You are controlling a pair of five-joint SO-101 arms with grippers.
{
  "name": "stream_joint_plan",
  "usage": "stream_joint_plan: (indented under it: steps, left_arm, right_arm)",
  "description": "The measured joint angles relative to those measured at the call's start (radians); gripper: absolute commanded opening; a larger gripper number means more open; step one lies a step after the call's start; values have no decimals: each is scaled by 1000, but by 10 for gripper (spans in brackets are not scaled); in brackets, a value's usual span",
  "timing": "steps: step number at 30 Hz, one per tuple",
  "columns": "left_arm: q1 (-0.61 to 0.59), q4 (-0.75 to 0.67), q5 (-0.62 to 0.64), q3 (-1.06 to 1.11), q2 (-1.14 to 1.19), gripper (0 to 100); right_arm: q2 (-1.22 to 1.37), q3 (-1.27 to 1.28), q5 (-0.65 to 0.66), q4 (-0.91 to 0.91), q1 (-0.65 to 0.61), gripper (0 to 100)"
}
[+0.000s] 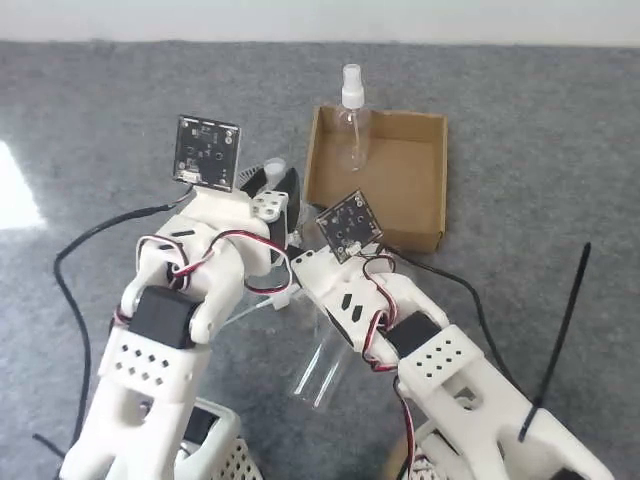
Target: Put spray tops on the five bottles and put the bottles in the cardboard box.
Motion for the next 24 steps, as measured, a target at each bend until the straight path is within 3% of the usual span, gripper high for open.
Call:
stream_joint_plan:
  steps: [12, 17, 24]
  left_arm:
    - [0, -11, -63, 15, 0, 107]
    - [0, -9, -78, 6, 2, 190]
    - [3, 149, -120, -152, 17, 216]
  right_arm:
    - [-2, 38, 0, -64, 3, 6]
    - [-2, 37, 0, -71, 3, 6]
    - [-6, 32, 0, -97, 3, 6]
